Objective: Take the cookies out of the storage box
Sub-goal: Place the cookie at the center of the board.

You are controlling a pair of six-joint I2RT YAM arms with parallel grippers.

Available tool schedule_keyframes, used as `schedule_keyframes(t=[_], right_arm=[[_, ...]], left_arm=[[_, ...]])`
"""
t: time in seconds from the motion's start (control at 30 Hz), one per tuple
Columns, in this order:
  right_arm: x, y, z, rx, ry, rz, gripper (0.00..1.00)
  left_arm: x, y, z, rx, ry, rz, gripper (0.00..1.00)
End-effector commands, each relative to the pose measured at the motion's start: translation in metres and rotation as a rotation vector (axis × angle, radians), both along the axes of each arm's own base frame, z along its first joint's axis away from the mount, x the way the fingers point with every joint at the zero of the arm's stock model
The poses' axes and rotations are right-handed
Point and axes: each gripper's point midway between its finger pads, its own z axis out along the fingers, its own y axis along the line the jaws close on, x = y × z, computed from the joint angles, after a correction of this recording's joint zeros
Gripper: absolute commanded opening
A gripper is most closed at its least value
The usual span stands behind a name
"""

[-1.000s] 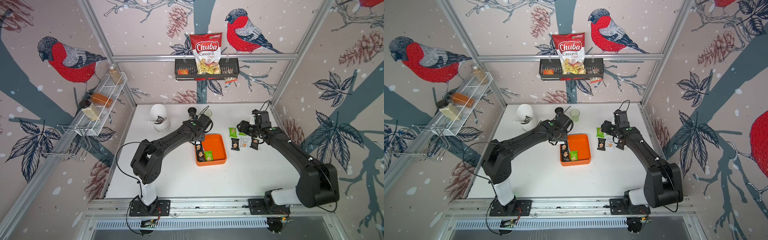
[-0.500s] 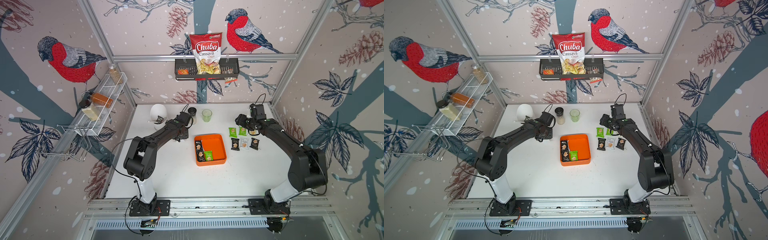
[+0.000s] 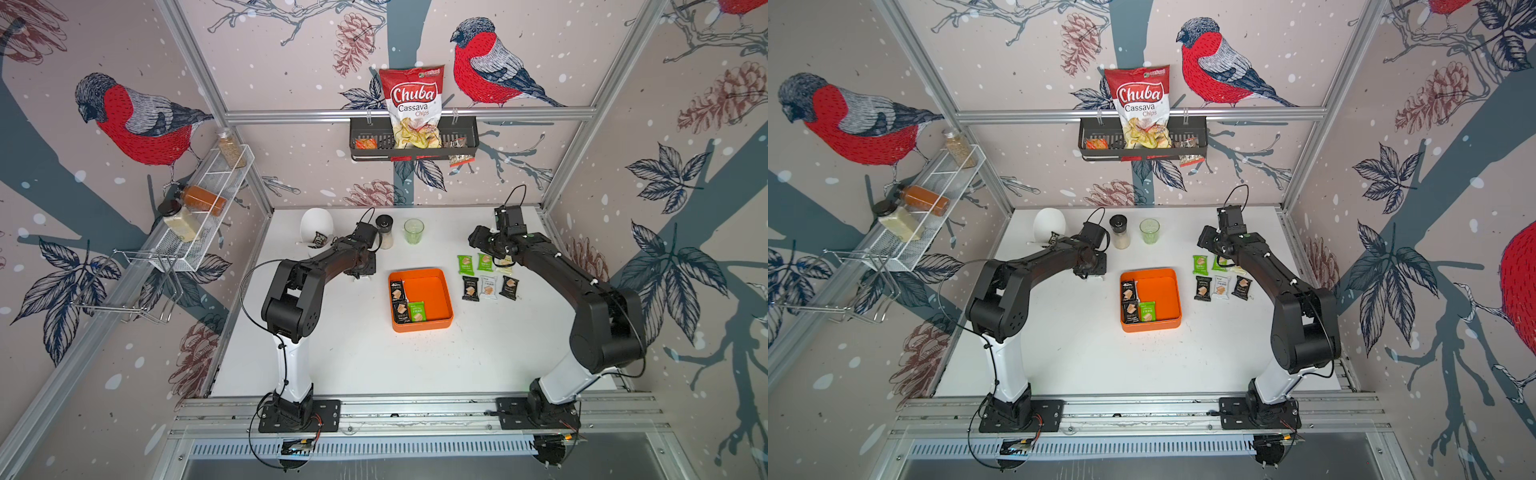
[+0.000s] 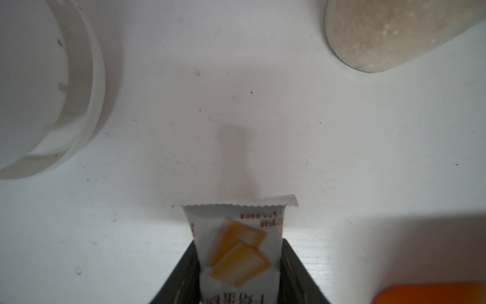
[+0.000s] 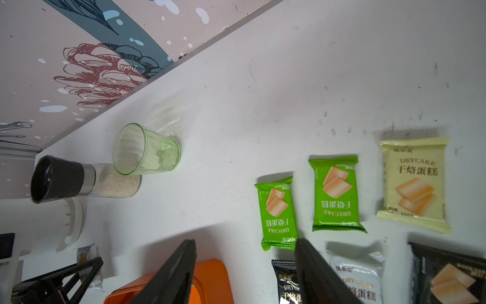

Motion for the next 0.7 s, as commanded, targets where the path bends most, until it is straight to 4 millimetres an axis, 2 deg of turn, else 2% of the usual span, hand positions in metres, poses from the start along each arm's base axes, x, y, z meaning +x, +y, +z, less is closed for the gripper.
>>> schedule_keyframes(t=[0.0, 0.1, 0.37, 0.47, 0.67], right_arm=[[0.001, -0.002, 0.003, -0.007, -0.002, -0.018, 0.65], [0.0, -0.002, 0.006, -0.01, -0.008, -0.011, 0.65], [-0.015, -0.002, 0.001, -0.01, -0.001, 0.019, 0.65], [-0.022, -0.002, -0.001, -0.006, 0.001, 0.033, 0.65], [-0.037, -0.003, -0.004, -0.003, 0.005, 0.059, 0.66]], left_arm=[[0.0, -0.003, 0.0, -0.018, 0.001, -0.013, 0.58], [-0.001, -0.001, 0.005, -0.018, -0.008, 0.001, 0.68], [-0.015, -0.001, 0.039, -0.072, -0.055, 0.056, 0.75], [-0.026, -0.013, 0.054, -0.112, -0.075, 0.059, 0.75], [-0.056, -0.056, 0.079, -0.162, -0.111, 0.032, 0.75]])
